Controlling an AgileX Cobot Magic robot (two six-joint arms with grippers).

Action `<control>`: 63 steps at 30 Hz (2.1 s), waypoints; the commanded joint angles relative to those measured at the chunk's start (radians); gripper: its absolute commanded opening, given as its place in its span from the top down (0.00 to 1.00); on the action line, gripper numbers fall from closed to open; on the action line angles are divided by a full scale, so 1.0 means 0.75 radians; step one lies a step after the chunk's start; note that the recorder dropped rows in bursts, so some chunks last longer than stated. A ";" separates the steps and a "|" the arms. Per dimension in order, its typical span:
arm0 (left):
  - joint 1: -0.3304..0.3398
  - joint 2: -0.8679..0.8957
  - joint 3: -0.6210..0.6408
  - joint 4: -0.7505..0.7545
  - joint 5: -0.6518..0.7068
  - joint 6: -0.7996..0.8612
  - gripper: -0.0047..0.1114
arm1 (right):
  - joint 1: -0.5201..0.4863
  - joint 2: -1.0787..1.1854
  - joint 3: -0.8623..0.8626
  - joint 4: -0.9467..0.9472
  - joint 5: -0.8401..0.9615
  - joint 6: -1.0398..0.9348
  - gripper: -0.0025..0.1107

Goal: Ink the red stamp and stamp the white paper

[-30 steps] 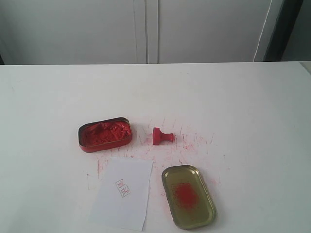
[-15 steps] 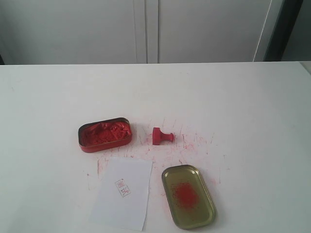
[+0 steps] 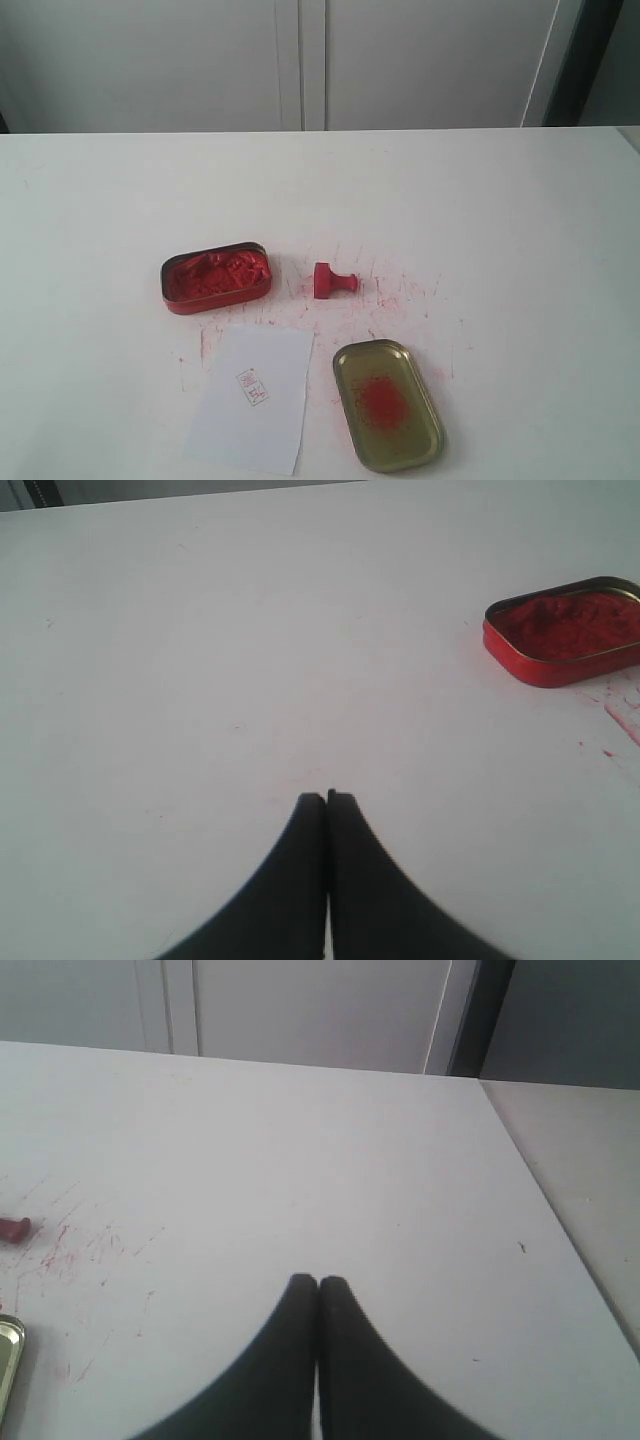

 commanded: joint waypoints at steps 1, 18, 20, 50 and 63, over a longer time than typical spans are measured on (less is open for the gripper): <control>0.002 -0.006 0.006 0.000 -0.004 -0.003 0.96 | -0.005 -0.078 0.095 0.003 -0.015 -0.012 0.98; 0.002 -0.006 0.006 0.000 -0.004 -0.003 0.96 | -0.005 -0.196 0.251 0.003 -0.139 -0.012 0.98; 0.002 -0.006 0.006 0.000 -0.004 -0.003 0.96 | -0.005 -0.196 0.262 0.003 -0.146 -0.012 0.98; 0.002 -0.006 0.006 0.000 -0.004 -0.003 0.96 | -0.005 -0.196 0.312 0.003 -0.174 -0.012 0.98; 0.002 -0.006 0.006 0.000 -0.004 -0.003 0.96 | -0.005 -0.196 0.312 0.001 -0.174 -0.012 0.98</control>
